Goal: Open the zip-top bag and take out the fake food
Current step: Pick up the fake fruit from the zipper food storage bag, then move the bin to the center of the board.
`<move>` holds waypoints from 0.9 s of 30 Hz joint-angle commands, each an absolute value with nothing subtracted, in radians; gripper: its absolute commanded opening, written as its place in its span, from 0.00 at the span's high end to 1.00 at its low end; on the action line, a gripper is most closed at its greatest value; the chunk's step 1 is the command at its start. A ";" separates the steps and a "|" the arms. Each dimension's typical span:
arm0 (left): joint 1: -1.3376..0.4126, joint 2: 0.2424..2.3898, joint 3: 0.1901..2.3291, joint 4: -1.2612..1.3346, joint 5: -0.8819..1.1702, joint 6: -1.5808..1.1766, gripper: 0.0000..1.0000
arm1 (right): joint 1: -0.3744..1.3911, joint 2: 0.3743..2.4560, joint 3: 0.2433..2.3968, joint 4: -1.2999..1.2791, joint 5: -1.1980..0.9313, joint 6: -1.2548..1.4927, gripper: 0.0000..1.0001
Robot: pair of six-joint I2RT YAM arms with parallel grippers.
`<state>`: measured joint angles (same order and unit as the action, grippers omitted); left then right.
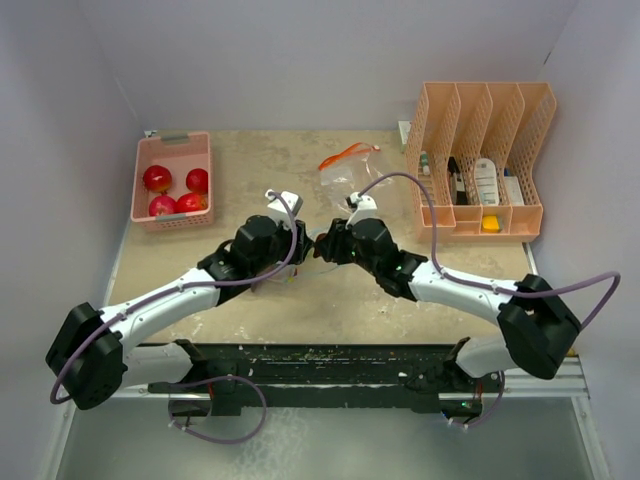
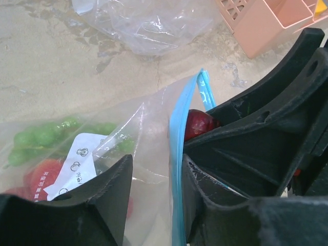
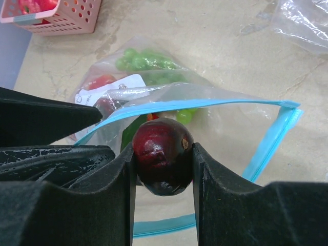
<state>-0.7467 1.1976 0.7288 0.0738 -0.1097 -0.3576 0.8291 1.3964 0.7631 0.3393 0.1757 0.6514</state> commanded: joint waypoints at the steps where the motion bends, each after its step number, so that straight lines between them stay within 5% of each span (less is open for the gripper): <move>1: -0.747 1.173 0.726 0.108 -0.109 -0.371 0.50 | 0.823 1.344 0.765 0.337 0.227 0.638 0.94; 12: -0.745 1.074 0.746 0.040 -0.146 -0.380 0.00 | 0.817 1.143 0.775 0.173 0.318 0.611 0.94; 18: -0.654 0.939 0.716 -0.083 -0.284 -0.484 0.01 | 0.817 1.088 0.893 0.154 0.350 0.501 0.93; 27: -0.362 0.818 0.725 -0.242 -0.490 -0.533 0.01 | 0.841 1.490 1.225 0.209 0.160 0.442 0.91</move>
<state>-0.4427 0.7914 0.6785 -0.1883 -0.3733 -0.5201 0.8242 1.3643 1.1259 0.1654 0.2462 0.4824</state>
